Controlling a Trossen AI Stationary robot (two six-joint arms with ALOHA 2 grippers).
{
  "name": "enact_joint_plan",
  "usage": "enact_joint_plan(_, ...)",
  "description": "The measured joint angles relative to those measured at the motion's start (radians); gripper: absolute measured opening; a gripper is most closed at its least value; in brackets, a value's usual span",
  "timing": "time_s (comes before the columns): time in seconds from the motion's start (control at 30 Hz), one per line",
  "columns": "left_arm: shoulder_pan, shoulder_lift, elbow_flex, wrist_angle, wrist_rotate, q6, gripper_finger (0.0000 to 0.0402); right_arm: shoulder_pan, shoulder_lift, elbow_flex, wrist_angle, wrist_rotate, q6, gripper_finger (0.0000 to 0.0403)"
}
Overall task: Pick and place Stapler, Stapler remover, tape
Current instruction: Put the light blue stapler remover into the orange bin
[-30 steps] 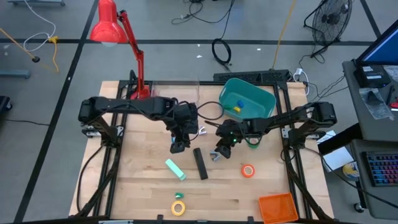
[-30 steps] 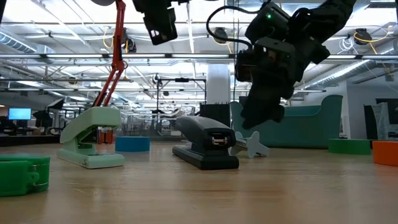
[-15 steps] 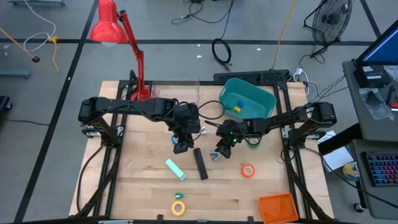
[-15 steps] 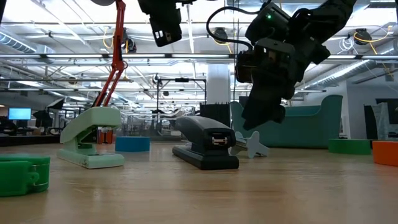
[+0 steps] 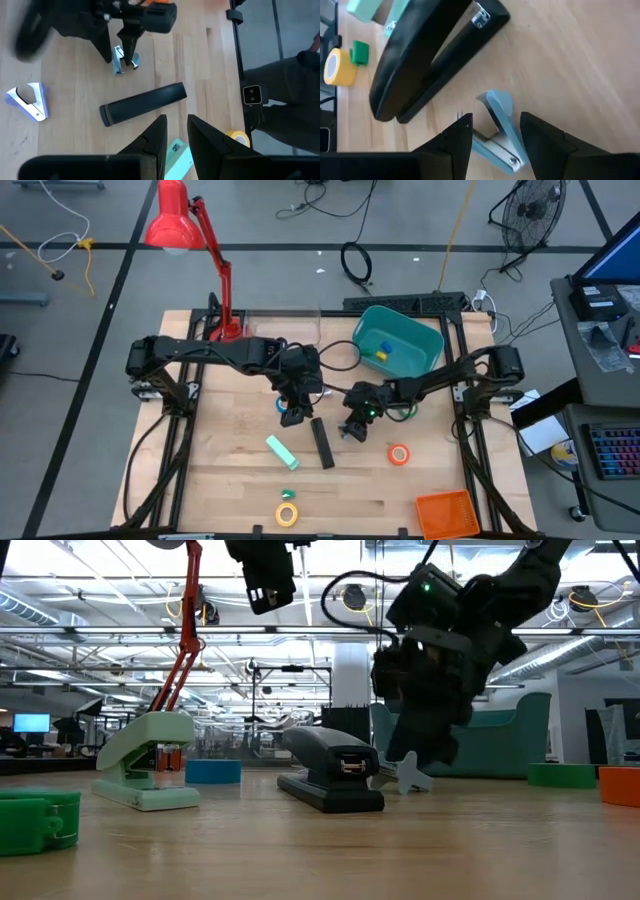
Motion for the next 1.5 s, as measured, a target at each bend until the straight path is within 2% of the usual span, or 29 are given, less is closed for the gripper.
enact_joint_plan(0.23, 0.0, 0.0, 0.0, -0.004, 0.001, -0.015, 0.0076, 0.0, 0.012, 0.002, 0.012, 0.028, -0.007, 0.0145)
enact_joint_plan(0.6, 0.0, 0.0, 0.0, -0.005, 0.002, -0.02, 0.0076, 0.0, 0.011, 0.002, 0.006, 0.021, -0.016, 0.0024)
enact_joint_plan(0.97, 0.0, 0.0, 0.001, -0.006, 0.002, -0.013, 0.0076, 0.0, -0.014, 0.002, 0.04, 0.03, 0.05, 0.0037)
enact_joint_plan(1.27, 0.0, 0.0, 0.001, -0.006, 0.002, -0.001, 0.0076, 0.0, -0.145, 0.001, 0.022, 0.079, 0.073, 0.0029)
enact_joint_plan(1.5, 0.0, 0.0, 0.001, -0.012, 0.003, 0.014, 0.0076, 0.084, -0.329, 0.002, -0.202, 0.079, 0.119, 0.003)
